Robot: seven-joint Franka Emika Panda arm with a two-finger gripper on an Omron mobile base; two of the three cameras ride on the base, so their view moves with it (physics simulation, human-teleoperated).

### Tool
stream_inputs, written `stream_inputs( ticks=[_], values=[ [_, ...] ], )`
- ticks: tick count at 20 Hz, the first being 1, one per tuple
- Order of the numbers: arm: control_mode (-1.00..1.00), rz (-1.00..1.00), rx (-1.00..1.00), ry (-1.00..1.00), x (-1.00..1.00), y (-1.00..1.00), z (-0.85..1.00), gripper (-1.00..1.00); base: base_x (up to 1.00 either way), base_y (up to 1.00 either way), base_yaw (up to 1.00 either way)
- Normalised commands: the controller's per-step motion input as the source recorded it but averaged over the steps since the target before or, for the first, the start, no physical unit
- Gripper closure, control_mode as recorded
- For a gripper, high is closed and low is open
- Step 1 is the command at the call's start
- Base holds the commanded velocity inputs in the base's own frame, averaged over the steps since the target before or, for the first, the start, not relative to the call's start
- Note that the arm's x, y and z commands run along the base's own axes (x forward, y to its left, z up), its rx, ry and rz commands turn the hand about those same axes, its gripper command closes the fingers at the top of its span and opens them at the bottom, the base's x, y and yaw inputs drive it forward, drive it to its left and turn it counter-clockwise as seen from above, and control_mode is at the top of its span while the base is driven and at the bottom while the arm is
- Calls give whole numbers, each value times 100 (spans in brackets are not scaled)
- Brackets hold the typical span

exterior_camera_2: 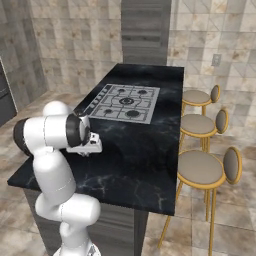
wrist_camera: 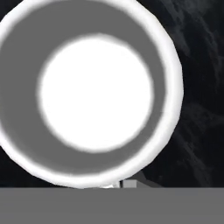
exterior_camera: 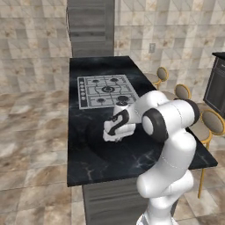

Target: Clear the mugs and bowl far away from the sink.

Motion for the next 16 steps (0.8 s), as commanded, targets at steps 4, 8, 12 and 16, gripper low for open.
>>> stream_inputs(
  ticks=[4, 8, 12, 16],
  values=[
    [-100, 0, 0, 0, 28, 29, -22, -100, 0, 0, 0],
    [-100, 0, 0, 0, 13, 10, -2, -100, 0, 0, 0],
    [-100, 0, 0, 0, 2, 2, 1, -100, 0, 0, 0],
    [-100, 0, 0, 2, 1, 1, 16, -100, 0, 0, 0]
  ],
)
